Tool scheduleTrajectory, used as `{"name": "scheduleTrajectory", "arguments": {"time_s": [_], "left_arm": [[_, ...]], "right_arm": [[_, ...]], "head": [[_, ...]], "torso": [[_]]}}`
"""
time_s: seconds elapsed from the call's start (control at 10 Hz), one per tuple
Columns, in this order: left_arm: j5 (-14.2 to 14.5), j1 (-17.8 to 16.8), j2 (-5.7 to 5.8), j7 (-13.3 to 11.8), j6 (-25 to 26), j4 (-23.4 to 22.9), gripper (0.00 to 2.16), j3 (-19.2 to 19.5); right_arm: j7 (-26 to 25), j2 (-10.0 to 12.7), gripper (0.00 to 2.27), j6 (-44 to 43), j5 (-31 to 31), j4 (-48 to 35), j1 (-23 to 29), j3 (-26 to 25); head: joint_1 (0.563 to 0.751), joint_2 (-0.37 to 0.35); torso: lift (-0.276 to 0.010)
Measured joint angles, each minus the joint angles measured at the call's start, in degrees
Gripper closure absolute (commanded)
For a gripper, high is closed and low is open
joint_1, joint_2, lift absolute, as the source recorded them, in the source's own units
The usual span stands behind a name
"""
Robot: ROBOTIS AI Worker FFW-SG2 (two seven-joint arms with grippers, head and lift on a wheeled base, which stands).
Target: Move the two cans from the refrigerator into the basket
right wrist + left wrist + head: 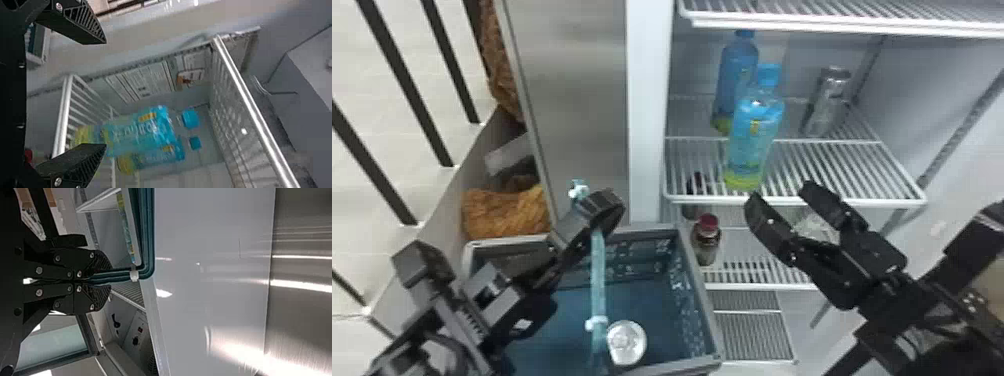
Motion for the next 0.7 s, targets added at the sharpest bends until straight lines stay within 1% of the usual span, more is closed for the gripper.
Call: {"name": "scheduleTrajectory", "arguments": {"time_s": [0.1,0.2,0.5,0.7], "left_arm": [[0.07,0.04,0.0,-0.01,0.0,0.0,1.2,0.0],[0.09,0.05,0.0,-0.01,0.0,0.0,1.2,0.0],[0.11,-0.07,0.0,-0.01,0.0,0.0,1.2,-0.03],[0.18,-0.13,0.0,-0.01,0.0,-0.02,1.2,-0.15]], "right_arm": [[-0.65,0.42,0.1,-1.1,0.34,-0.44,0.53,-1.87],[-1.41,0.58,0.1,-2.14,0.49,-0.85,0.82,-3.38],[-3.49,0.65,0.1,-4.83,1.1,-1.17,0.91,-7.96],[-4.3,0.64,0.1,-5.49,1.86,-0.14,0.21,-9.55]], "head": [[0.695,-0.135],[0.695,-0.147],[0.695,-0.217],[0.695,-0.242]], "torso": [[-0.035],[-0.035],[-0.035],[-0.035]]}}
